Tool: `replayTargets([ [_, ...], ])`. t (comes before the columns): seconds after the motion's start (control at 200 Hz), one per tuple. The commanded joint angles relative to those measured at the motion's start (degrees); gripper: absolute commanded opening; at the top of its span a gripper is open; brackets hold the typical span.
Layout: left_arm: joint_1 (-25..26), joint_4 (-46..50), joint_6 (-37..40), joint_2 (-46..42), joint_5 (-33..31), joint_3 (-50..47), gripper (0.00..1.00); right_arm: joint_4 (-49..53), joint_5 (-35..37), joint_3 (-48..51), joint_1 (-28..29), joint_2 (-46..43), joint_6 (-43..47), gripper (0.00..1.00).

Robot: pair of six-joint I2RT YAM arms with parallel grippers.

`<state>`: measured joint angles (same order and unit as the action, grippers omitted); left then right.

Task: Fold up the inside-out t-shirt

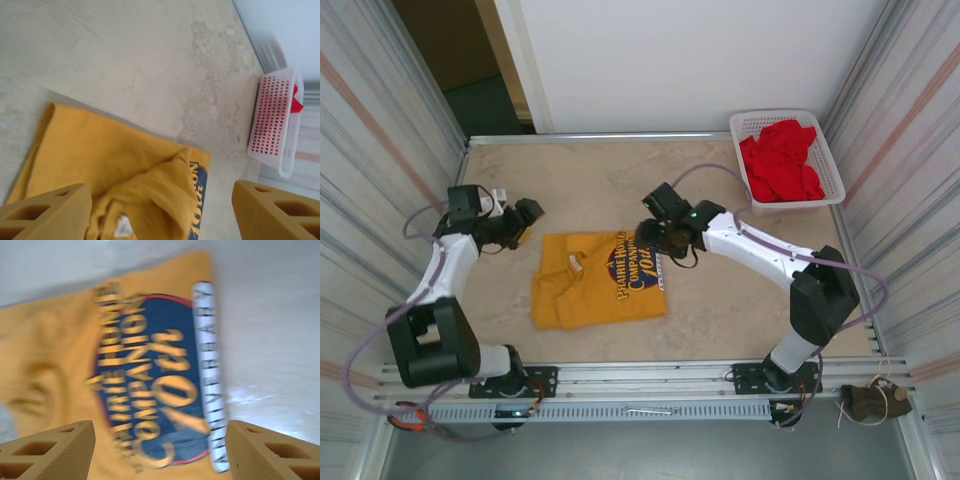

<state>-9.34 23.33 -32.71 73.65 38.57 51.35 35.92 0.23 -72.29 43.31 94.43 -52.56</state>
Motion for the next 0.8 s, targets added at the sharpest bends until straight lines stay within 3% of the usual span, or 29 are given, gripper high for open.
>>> replayTargets([
  [0.0,4.43,4.92,0.50,-7.01,-2.43,-2.92,0.75,-3.62,-2.08,2.17,-0.73,2.08,3.42,0.69],
  [0.26,21.14,4.22,-9.18,-17.52,-12.10,-13.40,0.76,-6.44,-6.43,-0.45,-3.71,11.08,6.29,0.68],
  [0.476,32.71,-1.09,-15.59,-17.12,-17.96,-20.03,0.76,-10.85,-9.66,0.41,-5.73,14.23,4.64,0.61],
  [0.611,36.00,-6.37,-18.12,-11.48,-19.00,-22.80,0.76,-12.89,-10.37,1.61,-6.47,14.95,2.87,0.41],
  [0.766,35.93,-9.29,-17.75,-4.98,-20.43,-22.98,0.76,-15.57,-11.29,4.29,-7.49,14.64,0.55,0.02],
  [0.796,35.97,-9.43,-17.13,-3.81,-20.74,-22.46,0.76,-15.70,-11.15,5.02,-7.64,14.30,0.15,0.00],
])
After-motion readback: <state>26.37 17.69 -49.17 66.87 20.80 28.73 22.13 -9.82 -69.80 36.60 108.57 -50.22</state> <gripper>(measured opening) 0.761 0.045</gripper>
